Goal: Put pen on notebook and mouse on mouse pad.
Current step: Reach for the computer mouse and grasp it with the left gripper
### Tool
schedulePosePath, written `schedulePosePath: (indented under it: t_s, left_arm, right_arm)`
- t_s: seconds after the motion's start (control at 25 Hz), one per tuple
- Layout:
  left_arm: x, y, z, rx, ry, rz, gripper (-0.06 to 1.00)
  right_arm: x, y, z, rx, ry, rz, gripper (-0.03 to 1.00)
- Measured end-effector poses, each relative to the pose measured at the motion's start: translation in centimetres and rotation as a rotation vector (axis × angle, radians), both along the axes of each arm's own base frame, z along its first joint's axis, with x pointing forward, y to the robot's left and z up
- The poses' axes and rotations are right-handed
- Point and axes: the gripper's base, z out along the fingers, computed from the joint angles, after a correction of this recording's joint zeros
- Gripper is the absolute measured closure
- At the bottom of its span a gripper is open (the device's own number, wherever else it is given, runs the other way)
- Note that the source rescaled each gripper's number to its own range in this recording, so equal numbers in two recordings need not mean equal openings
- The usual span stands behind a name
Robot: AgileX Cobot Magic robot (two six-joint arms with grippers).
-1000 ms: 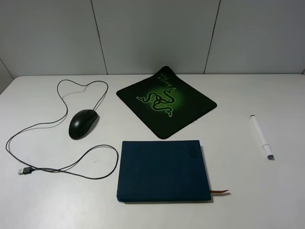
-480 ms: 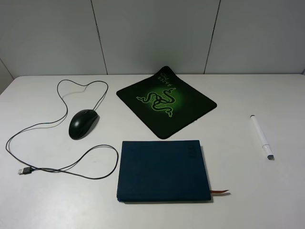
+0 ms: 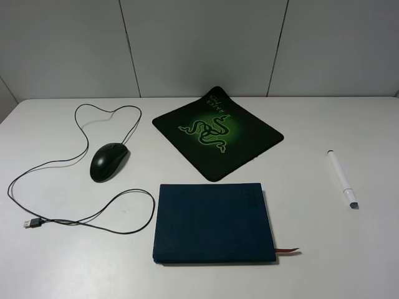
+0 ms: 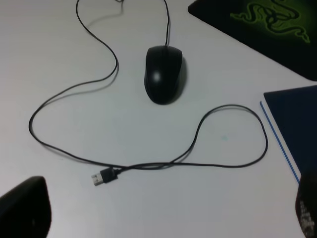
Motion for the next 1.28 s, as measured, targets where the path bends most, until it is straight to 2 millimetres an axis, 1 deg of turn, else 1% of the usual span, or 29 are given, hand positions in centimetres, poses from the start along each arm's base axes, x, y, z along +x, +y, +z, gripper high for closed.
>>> schedulePosePath:
  t_s: [0.16,0.24,0.4,0.68,0.92,1.0,1.28]
  left_arm:
    - [1.6,-0.1,2.0,0.004,0.075,0.001,-0.04]
    - [3.0,-0.2,2.8,0.005,0.130,0.007,-0.04]
    - [6.1,-0.4,3.2,-0.001,0.262,0.040,-0.04]
    - [11.7,-0.9,3.7,0.015,0.408,0.048,-0.04]
    - [16.5,-1.3,2.8,0.032,0.542,0.048,-0.05]
    - [18.1,-1.4,2.0,0.037,0.587,0.049,-0.05]
    - [22.9,-1.7,-0.8,0.061,0.688,0.050,-0.05]
  right_arm:
    - [0.0,0.0,0.0,0.000,0.000,0.000,-0.03]
    - [0.0,0.0,0.0,0.000,0.000,0.000,-0.03]
    - [0.0,0.0,0.0,0.000,0.000,0.000,-0.03]
    - [0.0,0.0,0.0,0.000,0.000,0.000,-0.03]
    - [0.0,0.0,0.0,0.000,0.000,0.000,-0.03]
    - [0.0,0.0,0.0,0.000,0.000,0.000,-0.03]
    - [0.0,0.0,0.0,0.000,0.000,0.000,-0.03]
